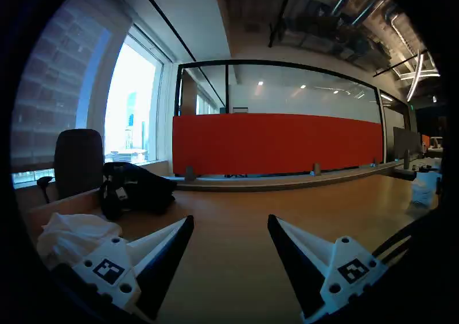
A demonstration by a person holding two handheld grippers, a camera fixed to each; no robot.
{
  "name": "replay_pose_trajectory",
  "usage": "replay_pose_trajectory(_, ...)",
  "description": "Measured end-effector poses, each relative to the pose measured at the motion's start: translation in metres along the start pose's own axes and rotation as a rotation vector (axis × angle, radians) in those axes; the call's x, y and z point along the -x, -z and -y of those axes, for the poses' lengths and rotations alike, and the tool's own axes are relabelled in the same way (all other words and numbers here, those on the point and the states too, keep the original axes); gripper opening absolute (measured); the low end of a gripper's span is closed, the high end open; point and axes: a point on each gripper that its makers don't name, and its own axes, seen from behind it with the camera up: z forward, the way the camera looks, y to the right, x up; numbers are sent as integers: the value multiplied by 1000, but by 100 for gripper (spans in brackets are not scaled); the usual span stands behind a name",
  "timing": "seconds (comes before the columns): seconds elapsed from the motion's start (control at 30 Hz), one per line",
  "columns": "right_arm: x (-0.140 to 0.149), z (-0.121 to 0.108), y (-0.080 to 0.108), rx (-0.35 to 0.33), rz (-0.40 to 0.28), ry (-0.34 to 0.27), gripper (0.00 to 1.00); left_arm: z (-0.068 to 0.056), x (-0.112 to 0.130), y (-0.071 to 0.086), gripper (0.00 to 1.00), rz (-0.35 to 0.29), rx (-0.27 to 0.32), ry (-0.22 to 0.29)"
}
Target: Fold towel
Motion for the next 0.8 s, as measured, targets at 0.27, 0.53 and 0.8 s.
replay_pose_trajectory(0.27,0,0,0,0,0,0,100,1,-3,1,96,1,0,0)
replay_pose_trajectory(0.53,0,0,0,0,0,0,100,2,-5,2,96,1,0,-1)
replay_pose_trajectory(0.8,0,0,0,0,0,0,100,2,-6,2,96,2,0,-1)
